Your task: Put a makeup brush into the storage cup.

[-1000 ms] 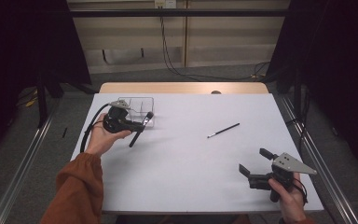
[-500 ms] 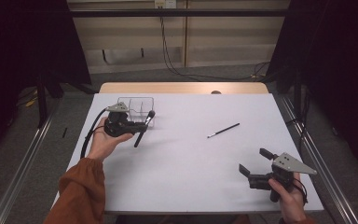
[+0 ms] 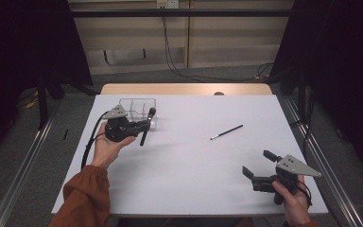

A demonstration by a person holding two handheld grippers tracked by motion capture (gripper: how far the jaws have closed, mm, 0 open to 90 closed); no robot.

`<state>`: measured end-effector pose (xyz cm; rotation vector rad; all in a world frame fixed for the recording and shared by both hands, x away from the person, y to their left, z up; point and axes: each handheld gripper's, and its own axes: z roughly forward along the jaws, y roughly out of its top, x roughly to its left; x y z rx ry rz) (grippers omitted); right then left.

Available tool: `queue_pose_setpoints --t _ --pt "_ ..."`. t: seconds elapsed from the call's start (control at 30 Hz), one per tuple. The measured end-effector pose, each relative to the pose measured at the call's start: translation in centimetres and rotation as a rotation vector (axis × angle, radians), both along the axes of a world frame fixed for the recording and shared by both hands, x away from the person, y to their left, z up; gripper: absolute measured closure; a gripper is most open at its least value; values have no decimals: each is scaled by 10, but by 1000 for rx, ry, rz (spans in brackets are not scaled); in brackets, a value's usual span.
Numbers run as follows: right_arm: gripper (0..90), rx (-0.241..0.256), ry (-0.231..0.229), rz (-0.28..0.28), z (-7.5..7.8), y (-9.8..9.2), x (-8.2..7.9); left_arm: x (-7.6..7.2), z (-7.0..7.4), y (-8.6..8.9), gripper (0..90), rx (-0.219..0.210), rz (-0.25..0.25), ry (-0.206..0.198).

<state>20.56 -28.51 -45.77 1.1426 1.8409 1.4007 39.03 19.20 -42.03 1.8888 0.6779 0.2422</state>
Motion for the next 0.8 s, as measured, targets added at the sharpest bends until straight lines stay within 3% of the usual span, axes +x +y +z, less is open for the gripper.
queue_pose_setpoints --t 0.2,0.27,0.43,0.63,0.8 --pt "1 0 -1 -1 0 0 0 -5 7 1 788 -62 8 -19" --pt "1 0 -1 -1 0 0 0 -6 8 1 788 -50 15 -33" --pt "1 0 -1 -1 0 0 0 -8 14 1 788 -87 28 -44" --pt "1 -1 0 -1 0 0 0 -6 19 3 788 -75 40 -60" --pt "1 0 -1 2 0 0 0 -5 27 0 789 -90 49 -80"
